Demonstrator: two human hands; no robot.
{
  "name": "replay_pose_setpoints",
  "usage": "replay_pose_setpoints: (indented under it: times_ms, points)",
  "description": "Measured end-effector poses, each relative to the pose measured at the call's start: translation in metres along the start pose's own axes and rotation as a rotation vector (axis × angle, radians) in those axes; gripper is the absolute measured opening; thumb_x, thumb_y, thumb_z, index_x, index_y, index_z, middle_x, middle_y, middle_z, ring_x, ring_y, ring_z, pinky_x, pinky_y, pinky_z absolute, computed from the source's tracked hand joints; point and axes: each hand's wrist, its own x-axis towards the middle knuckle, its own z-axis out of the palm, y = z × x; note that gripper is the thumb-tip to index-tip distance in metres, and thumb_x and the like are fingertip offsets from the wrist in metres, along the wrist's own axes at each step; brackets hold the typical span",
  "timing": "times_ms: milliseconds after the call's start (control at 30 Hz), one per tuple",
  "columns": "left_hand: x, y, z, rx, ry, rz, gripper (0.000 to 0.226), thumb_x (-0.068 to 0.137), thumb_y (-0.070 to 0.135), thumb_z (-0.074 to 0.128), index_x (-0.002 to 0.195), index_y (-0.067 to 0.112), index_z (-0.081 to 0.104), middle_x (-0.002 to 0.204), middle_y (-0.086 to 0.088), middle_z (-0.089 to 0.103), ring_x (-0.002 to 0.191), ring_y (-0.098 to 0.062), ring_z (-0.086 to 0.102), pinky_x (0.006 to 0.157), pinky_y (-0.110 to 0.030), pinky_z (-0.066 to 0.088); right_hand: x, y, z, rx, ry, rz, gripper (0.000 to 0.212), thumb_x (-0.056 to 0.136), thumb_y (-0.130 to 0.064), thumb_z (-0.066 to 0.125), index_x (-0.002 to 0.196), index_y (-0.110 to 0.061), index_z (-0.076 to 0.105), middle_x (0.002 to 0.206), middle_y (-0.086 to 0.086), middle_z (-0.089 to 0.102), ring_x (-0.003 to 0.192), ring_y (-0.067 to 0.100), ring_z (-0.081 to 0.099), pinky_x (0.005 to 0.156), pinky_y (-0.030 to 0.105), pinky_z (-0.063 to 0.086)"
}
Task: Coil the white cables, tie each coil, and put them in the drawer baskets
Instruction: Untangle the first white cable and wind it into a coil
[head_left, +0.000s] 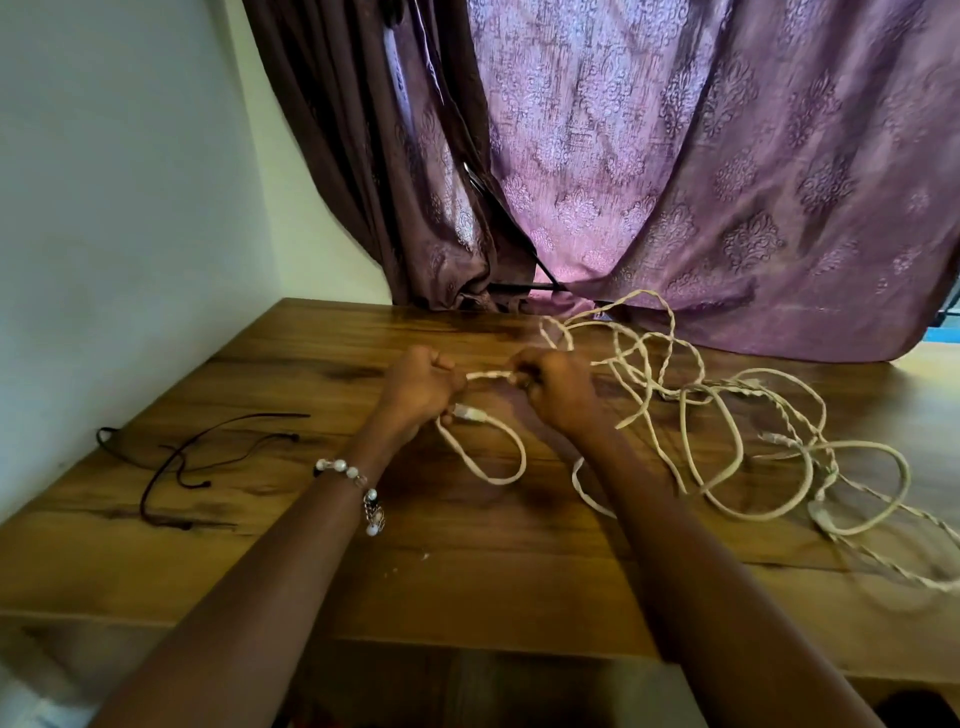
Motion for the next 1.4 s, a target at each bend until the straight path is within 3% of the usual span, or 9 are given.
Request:
replay_pose_setpoints:
  times_ms: [167,367,433,500,567,667,900,1100,1400]
  points:
    - [0.010,0.021,0.000,-0.355,-0.199,-0.066,0.006,0.086,0.010,0.065,0.092,0.011,0.065,0.063,-0.003,0.070,0.045,-0.009,0.059,0.041,-0.018,0.043,0.018,0.003,0.002,0.102,0.299,0.207,0.016,0.079,-0.010,0.062,0.089,-0.018,0.072,0.083,0.005,0.073,0.082,0.029,0.066,0.085,0.043,0.048]
    - [0.025,0.016,0.011,-0.603,-0.516,0.143,0.017,0.093,0.004,0.052,0.101,0.000,0.066,0.066,-0.008,0.065,0.063,-0.017,0.063,0.065,-0.028,0.054,0.026,0.005,0.010,-0.199,0.411,0.374,0.024,0.082,-0.013,0.053,0.100,-0.019,0.068,0.082,0.009,0.072,0.090,0.031,0.063,0.111,0.042,0.015]
    - [0.030,0.007,0.012,-0.682,-0.629,0.199,0.019,0.090,0.004,0.051,0.097,-0.002,0.068,0.065,-0.008,0.061,0.066,-0.021,0.062,0.071,-0.034,0.053,0.028,0.014,0.013,-0.158,0.458,0.332,0.026,0.080,-0.015,0.046,0.096,-0.012,0.065,0.075,0.010,0.070,0.084,0.033,0.063,0.110,0.042,0.023]
    - [0.037,-0.001,0.010,-0.772,-0.675,0.214,0.020,0.083,0.008,0.056,0.091,0.001,0.072,0.059,-0.004,0.055,0.060,-0.018,0.056,0.075,-0.039,0.046,0.030,0.023,0.009,-0.086,0.485,0.315,0.026,0.078,-0.014,0.044,0.092,-0.006,0.063,0.074,0.016,0.068,0.078,0.038,0.062,0.088,0.046,0.045]
    - [0.041,-0.005,0.004,-0.843,-0.693,0.236,0.029,0.072,0.014,0.073,0.098,0.002,0.072,0.059,-0.001,0.055,0.059,-0.013,0.051,0.074,-0.035,0.045,0.029,0.029,0.004,-0.129,0.459,0.302,0.018,0.082,-0.008,0.051,0.095,-0.003,0.063,0.078,0.022,0.067,0.077,0.042,0.062,0.069,0.045,0.047]
    - [0.047,-0.008,-0.009,-0.991,-0.698,0.271,0.066,0.069,0.020,0.078,0.125,-0.005,0.054,0.068,-0.002,0.054,0.066,-0.015,0.052,0.076,-0.035,0.052,0.025,0.034,0.003,-0.277,0.287,0.237,0.020,0.086,-0.005,0.054,0.104,-0.004,0.062,0.090,0.020,0.067,0.084,0.040,0.062,0.064,0.041,0.046]
    - [0.050,-0.008,-0.018,-1.115,-0.456,0.292,0.065,0.085,0.036,0.057,0.138,0.005,0.038,0.074,0.005,0.056,0.055,-0.006,0.042,0.059,-0.025,0.043,0.020,0.010,0.001,-0.529,-0.188,-0.286,0.044,0.088,-0.016,0.036,0.127,-0.015,0.056,0.107,0.013,0.068,0.108,0.032,0.057,0.095,0.043,0.036]
    - [0.052,-0.005,-0.022,-0.918,-0.246,0.262,0.035,0.087,-0.013,0.041,0.116,0.005,0.052,0.089,-0.001,0.072,0.064,-0.007,0.055,0.060,-0.021,0.046,0.019,-0.001,0.006,-0.486,0.051,-0.607,0.040,0.082,-0.024,0.035,0.092,-0.024,0.074,0.073,-0.004,0.066,0.078,0.024,0.058,0.080,0.035,0.030]
    - [0.042,-0.003,-0.005,-0.069,-0.134,0.478,0.026,0.100,0.013,0.042,0.084,0.004,0.060,0.056,-0.002,0.053,0.044,-0.001,0.048,0.047,-0.014,0.039,0.015,-0.018,-0.002,0.056,0.045,-0.486,0.031,0.087,-0.033,0.046,0.103,-0.017,0.067,0.098,-0.001,0.070,0.082,0.024,0.060,0.077,0.042,0.044]
